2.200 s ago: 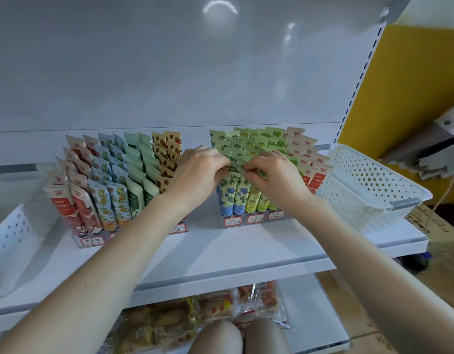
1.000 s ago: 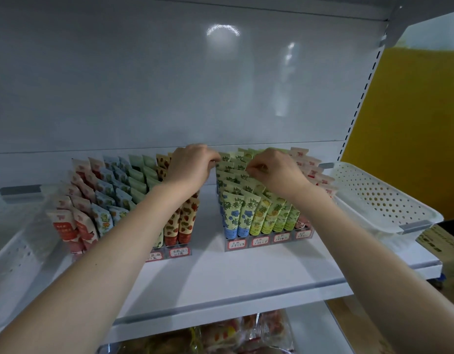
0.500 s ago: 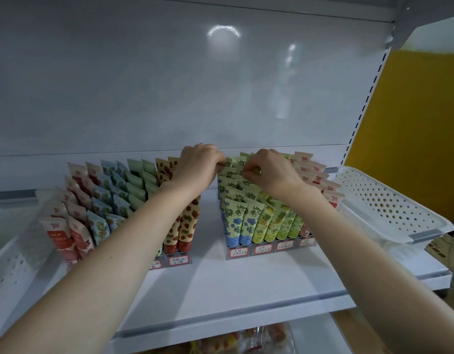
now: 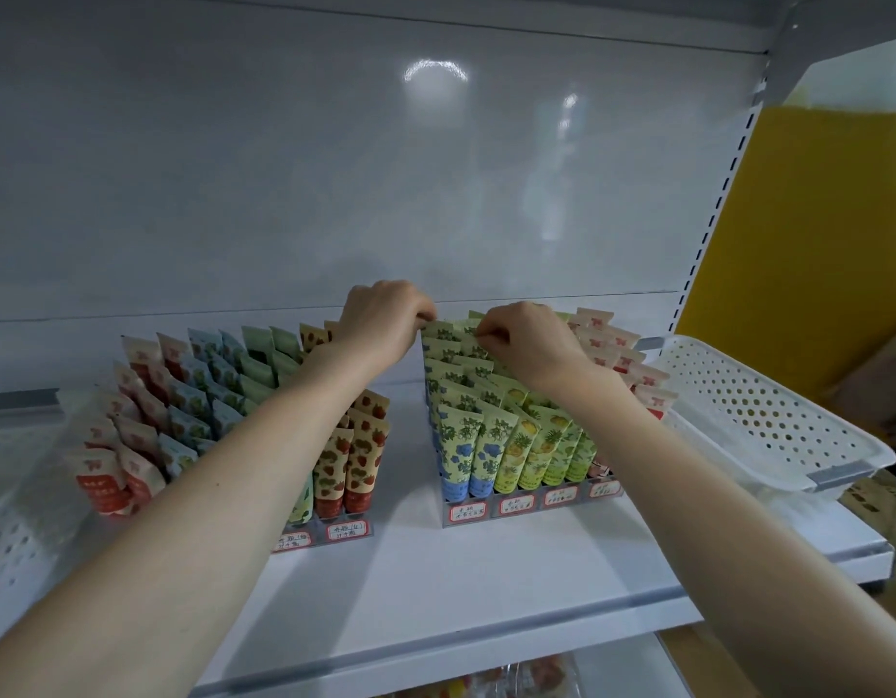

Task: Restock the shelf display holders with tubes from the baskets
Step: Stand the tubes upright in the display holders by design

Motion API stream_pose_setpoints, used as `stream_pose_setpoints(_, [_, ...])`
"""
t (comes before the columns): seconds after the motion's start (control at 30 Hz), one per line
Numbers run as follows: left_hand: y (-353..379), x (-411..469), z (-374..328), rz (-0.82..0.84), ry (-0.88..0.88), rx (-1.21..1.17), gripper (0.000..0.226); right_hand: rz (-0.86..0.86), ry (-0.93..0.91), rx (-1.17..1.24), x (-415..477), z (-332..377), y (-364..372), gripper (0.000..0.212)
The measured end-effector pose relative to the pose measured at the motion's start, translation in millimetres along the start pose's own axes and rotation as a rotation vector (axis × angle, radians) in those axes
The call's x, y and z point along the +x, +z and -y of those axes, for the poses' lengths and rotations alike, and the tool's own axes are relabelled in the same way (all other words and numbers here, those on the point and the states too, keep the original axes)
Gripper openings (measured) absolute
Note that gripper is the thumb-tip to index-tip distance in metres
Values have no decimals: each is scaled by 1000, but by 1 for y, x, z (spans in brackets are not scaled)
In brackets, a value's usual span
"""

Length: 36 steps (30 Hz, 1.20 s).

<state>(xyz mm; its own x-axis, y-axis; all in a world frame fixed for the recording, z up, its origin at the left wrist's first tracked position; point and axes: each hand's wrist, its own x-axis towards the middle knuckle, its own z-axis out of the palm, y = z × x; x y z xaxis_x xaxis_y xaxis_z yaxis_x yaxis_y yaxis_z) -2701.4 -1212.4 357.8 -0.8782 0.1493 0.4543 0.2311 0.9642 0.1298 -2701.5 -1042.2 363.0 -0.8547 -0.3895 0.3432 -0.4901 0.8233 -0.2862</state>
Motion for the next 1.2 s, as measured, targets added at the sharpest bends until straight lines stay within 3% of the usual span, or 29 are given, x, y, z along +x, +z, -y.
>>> stream_pose_setpoints(0.23, [-1, 6, -1, 8, -16, -15, 20, -31, -17, 88, 12, -3, -6, 19])
stream_pose_setpoints(0.5, [0, 10, -3, 51, -25, -29, 23, 6, -24, -74, 34, -3, 3, 24])
stream_pose_setpoints(0.7, [0, 7, -3, 35, -12, -26, 23, -23, -29, -14, 32, -4, 6, 24])
stream_pose_setpoints(0.83, [-4, -1, -11, -62, 0, -158, 23, -146, -26, 142, 16, -14, -9, 23])
stream_pose_setpoints(0.93, [-10, -14, -24, -108, 30, -249, 21, -141, -1, 153, -4, -25, -21, 21])
stream_pose_setpoints(1.2, [-21, -62, -54, -46, 62, -267, 22, -151, 56, 131, -78, -41, -43, 22])
